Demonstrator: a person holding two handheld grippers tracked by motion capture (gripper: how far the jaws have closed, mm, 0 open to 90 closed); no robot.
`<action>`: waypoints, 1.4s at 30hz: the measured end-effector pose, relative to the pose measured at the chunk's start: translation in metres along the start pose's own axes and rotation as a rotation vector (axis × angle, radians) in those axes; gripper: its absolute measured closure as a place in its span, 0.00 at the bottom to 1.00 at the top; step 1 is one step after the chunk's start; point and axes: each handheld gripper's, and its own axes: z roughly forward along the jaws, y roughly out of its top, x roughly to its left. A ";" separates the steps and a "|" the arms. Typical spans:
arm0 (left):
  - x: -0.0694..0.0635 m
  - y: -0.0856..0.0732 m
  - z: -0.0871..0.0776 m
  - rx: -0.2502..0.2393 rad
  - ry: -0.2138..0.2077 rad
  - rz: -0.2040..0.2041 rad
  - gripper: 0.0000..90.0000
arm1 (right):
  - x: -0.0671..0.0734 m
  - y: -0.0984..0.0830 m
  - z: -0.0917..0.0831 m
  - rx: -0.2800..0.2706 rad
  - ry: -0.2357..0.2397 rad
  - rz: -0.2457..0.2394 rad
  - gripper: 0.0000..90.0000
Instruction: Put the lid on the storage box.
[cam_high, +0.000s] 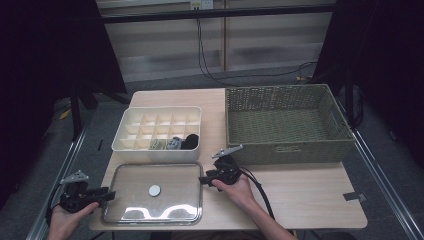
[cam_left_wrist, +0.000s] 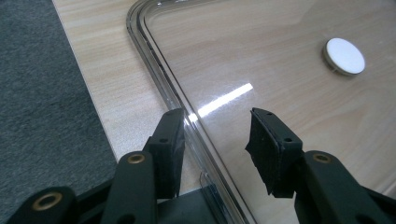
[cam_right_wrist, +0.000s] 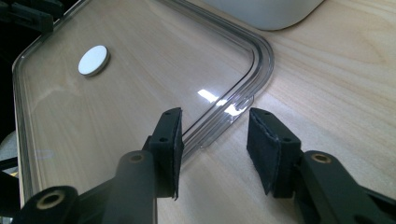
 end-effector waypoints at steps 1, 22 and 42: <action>0.000 0.000 0.001 0.003 0.006 0.003 0.62 | 0.000 0.000 0.000 0.000 0.001 0.002 0.63; 0.007 0.002 0.004 -0.026 -0.007 -0.010 0.66 | -0.004 -0.018 0.004 -0.131 0.093 0.431 0.73; 0.012 0.003 0.005 -0.022 -0.042 -0.025 0.64 | -0.013 -0.032 0.013 -0.192 0.238 0.690 0.81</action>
